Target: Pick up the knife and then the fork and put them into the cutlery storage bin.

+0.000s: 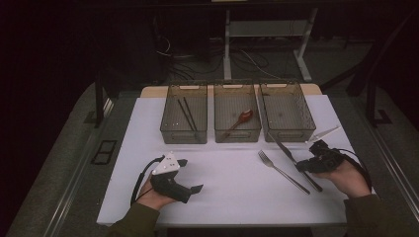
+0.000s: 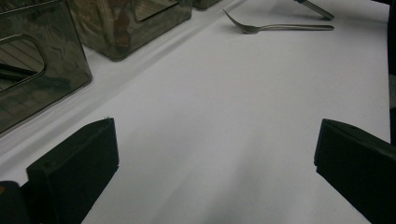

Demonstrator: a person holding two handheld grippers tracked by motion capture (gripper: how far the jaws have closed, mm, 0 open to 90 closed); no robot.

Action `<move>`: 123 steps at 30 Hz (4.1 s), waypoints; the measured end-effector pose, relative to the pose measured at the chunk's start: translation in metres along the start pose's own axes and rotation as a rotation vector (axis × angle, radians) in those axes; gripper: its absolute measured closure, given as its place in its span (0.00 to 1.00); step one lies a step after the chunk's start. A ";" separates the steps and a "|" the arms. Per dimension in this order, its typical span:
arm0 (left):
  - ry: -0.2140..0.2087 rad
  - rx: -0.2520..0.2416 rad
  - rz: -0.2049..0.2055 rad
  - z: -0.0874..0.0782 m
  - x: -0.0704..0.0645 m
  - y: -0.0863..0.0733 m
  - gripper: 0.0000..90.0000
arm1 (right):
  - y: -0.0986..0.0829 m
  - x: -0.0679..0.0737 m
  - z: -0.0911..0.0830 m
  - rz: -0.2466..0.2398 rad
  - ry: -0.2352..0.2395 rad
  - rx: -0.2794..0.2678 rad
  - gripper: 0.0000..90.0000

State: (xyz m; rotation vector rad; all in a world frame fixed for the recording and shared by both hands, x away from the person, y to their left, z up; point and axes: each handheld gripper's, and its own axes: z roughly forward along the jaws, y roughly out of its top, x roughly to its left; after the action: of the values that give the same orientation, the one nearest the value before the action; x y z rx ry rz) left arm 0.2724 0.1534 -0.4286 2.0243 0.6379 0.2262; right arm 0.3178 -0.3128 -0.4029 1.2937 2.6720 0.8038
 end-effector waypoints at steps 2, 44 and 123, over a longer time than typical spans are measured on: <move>-0.001 0.002 0.000 0.000 0.000 0.000 0.00 | -0.001 -0.002 -0.004 0.010 0.008 -0.029 0.89; -0.014 -0.010 -0.004 0.001 0.002 0.000 0.00 | 0.013 -0.027 -0.058 0.078 -0.051 -0.376 0.90; -0.037 -0.016 0.012 0.004 0.009 0.000 0.00 | 0.118 -0.101 0.037 0.162 -0.213 -0.151 0.68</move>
State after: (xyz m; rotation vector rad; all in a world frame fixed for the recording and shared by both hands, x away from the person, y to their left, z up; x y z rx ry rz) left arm 0.2816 0.1554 -0.4311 2.0132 0.5990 0.2001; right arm 0.4771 -0.3125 -0.3943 1.4792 2.3212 0.8151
